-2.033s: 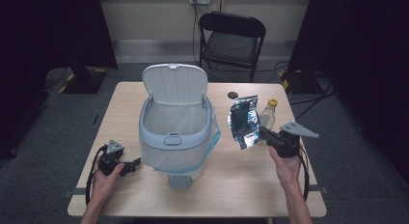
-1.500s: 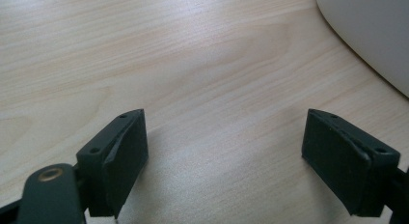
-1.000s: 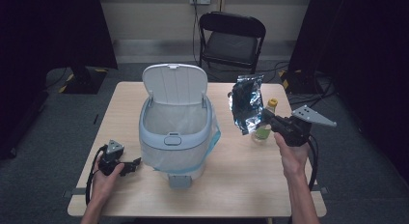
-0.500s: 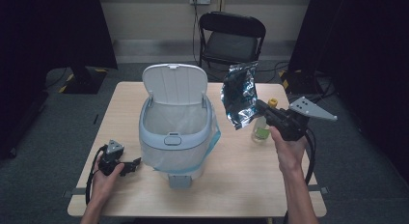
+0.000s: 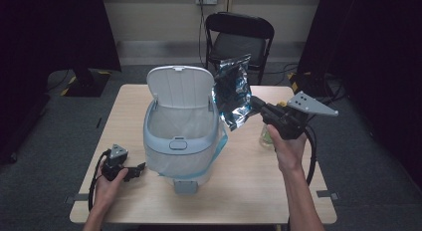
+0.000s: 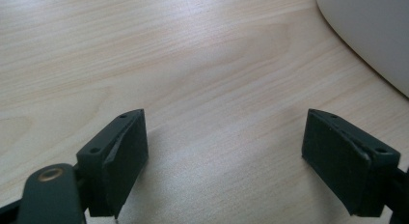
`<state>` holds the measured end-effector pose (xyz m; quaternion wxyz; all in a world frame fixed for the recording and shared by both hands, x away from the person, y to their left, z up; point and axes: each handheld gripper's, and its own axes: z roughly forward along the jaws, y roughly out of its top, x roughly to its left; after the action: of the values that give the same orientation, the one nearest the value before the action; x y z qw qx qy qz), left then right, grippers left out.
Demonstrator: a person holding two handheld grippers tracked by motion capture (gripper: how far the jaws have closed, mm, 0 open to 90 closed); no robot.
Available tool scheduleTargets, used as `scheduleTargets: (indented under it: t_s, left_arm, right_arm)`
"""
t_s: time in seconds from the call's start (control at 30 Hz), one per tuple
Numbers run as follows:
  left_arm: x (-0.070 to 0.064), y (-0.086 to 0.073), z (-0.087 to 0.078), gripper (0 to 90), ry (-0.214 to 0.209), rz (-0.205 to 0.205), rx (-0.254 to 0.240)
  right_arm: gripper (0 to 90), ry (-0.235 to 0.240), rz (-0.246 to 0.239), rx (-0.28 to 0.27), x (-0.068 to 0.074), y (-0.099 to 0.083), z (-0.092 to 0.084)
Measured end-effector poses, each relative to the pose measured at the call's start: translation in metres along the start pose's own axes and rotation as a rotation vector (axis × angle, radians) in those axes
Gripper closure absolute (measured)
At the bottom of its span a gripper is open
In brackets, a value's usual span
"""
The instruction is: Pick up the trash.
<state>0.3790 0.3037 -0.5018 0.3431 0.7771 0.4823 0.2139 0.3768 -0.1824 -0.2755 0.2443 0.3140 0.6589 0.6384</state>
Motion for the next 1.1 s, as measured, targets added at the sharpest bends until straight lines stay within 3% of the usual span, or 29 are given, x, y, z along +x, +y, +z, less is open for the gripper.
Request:
scheduleTargets:
  t_s: [0.43, 0.53, 0.67, 1.1]
  left_arm:
    - [0.000, 0.000, 0.000, 15.8, 0.000, 0.000, 0.000]
    - [0.000, 0.000, 0.000, 15.9, -0.001, 0.000, 0.000]
    - [0.000, 0.000, 0.000, 15.8, -0.001, 0.000, 0.000]
    - [0.000, 0.000, 0.000, 15.9, 0.000, 0.000, 0.000]
  right_arm:
    - [90.0, 0.074, -0.022, -0.020, 0.026, 0.018, 0.025]
    - [90.0, 0.109, -0.017, -0.032, 0.032, 0.021, 0.033]
    - [90.0, 0.144, -0.034, -0.006, 0.042, 0.022, 0.047]
    - [90.0, 0.148, -0.063, 0.058, 0.057, 0.015, 0.083]
